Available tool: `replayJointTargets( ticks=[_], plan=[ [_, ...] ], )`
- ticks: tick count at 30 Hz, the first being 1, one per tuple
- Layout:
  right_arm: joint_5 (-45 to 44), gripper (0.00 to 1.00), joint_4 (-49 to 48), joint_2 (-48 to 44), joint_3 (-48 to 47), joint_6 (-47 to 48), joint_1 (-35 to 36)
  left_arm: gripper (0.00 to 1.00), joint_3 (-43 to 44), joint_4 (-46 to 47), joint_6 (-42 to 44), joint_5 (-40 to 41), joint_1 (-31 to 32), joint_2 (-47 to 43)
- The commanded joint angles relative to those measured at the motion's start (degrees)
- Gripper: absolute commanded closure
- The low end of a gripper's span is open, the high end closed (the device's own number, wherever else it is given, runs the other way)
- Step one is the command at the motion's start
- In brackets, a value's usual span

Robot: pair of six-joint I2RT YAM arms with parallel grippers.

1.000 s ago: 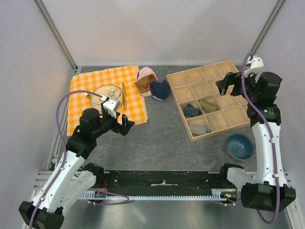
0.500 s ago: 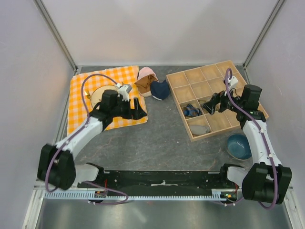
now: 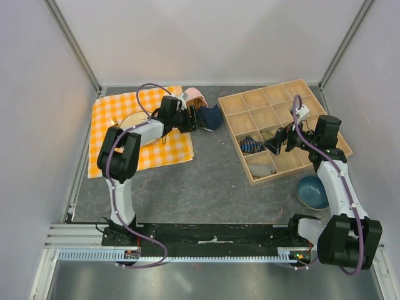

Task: Roll the underwear
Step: Pick up the underwear from the center of the board.

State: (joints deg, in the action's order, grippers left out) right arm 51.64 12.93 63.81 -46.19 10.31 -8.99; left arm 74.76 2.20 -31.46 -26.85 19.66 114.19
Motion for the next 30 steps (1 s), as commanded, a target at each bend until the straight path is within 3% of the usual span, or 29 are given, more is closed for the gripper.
replayJointTargets(
  ticks=[1, 5, 13, 22, 30],
  plan=[
    [0.48, 0.02, 0.25, -0.71, -3.2, 2.79, 0.47, 0.32, 5.47, 2.64, -3.35, 4.51, -0.15, 4.1],
    [0.75, 0.02, 1.13, -0.18, -3.81, 3.23, 0.65, 0.33, 8.29, 2.02, -2.55, 6.37, -0.24, 8.22],
    [0.92, 0.02, 1.92, 0.0, -4.08, 3.84, 0.73, 0.47, 13.12, 0.62, -0.97, 5.94, -0.32, 13.25],
    [1.01, 0.02, 2.19, -0.27, -3.9, 4.29, 0.73, 0.95, 12.78, 3.86, 1.84, -0.3, -0.59, 10.89],
    [1.01, 0.02, 2.19, -0.18, -3.73, 4.37, 0.73, 0.98, 5.85, 8.35, 1.93, -4.35, -0.59, -0.18]
  ],
)
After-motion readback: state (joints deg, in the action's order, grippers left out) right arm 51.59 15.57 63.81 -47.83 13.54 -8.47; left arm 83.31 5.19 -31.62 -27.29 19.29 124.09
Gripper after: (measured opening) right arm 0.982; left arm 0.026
